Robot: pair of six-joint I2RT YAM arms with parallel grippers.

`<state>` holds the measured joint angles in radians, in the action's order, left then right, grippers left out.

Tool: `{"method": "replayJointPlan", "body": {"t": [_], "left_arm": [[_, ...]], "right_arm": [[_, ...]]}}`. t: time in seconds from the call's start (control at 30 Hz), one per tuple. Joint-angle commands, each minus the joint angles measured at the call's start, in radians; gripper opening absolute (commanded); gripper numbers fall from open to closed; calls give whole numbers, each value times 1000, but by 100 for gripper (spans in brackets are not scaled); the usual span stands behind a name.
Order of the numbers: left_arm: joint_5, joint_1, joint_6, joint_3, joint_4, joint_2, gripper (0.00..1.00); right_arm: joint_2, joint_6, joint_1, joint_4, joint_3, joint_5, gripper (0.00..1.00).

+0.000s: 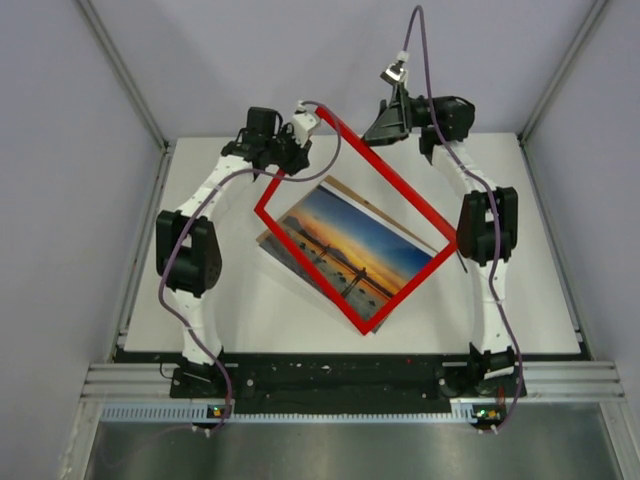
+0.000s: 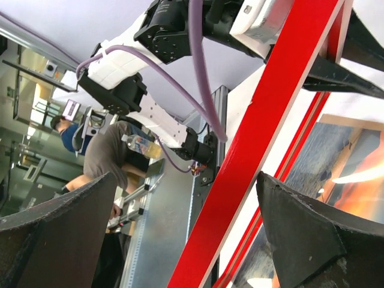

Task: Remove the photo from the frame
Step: Pick up the photo frame item from the photo frame.

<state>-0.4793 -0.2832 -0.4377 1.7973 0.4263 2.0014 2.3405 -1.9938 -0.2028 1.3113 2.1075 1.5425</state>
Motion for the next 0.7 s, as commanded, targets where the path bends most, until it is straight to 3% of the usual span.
{"method": "replayJointPlan", "body": {"t": [0.0,0.03,0.33,0.6,0.67], "left_arm": [[-84,7,14,2,-46,-9,5],[-88,6,17,5,-40,-10,0],[-113,-5,73,28,9,-113,0],[-116,-31,54,51,86,-190,0],[-111,-36,45,54,100,-208,0]], "right_arm": [[-63,-105,-3,413,20,113,99],[-53,-103,-3,413,16,113,99],[17,-118,-9,410,54,88,99],[-125,-131,-49,414,-17,113,99],[-150,-73,-49,337,-23,113,99]]}}
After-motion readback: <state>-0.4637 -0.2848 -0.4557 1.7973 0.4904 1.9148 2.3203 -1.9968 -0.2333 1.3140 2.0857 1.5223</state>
